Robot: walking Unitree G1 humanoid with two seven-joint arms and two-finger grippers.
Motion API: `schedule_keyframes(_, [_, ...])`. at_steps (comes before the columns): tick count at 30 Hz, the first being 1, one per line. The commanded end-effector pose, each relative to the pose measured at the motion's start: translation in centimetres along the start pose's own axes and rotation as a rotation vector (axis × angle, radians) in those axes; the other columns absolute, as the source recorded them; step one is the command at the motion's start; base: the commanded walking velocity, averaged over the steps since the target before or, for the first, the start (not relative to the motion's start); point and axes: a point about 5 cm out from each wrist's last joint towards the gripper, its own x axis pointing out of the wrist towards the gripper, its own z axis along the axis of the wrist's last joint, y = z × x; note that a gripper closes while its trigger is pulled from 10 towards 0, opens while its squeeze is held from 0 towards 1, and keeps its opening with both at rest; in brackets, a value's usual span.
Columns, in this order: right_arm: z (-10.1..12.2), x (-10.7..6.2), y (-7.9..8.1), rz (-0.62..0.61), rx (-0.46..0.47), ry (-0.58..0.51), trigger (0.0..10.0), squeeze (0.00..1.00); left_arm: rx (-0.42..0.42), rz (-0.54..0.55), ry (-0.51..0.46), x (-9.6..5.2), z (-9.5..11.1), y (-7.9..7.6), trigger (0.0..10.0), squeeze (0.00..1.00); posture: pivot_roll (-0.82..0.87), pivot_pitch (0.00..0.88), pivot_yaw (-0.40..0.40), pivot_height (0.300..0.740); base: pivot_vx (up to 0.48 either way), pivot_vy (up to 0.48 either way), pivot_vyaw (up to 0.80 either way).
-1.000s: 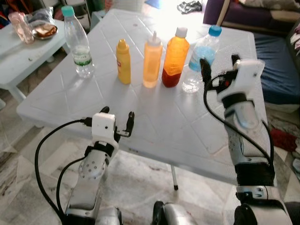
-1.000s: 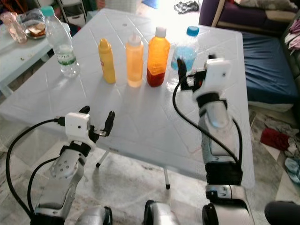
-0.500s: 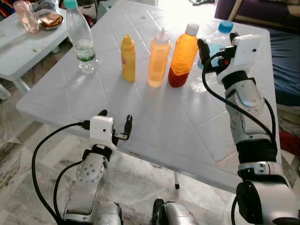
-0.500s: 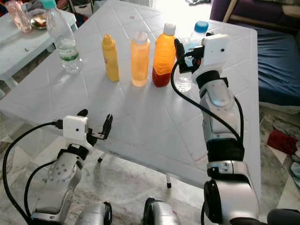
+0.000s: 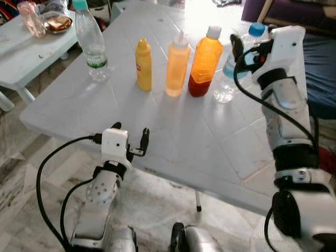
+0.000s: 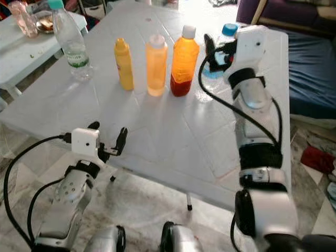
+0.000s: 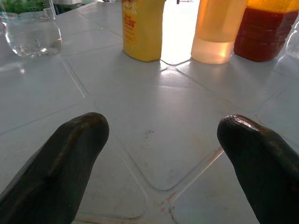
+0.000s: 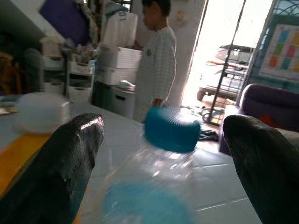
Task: Restocking fridge
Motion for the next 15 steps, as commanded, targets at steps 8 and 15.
schedule_keyframes(8, [0.2,1.2,-1.5,-0.041,0.029,0.046,6.1,0.0,0.001,-0.008,0.002,0.1,0.2,-0.1,10.0,0.0,0.15,0.19,-0.035,0.74,0.0,0.0,0.0])
schedule_keyframes(15, [0.3,1.8,-1.1,-0.018,0.024,0.049,0.0,0.0,0.005,-0.002,0.003,0.2,0.2,0.0,10.0,0.0,0.15,0.188,-0.036,0.74,0.0,0.0,0.0])
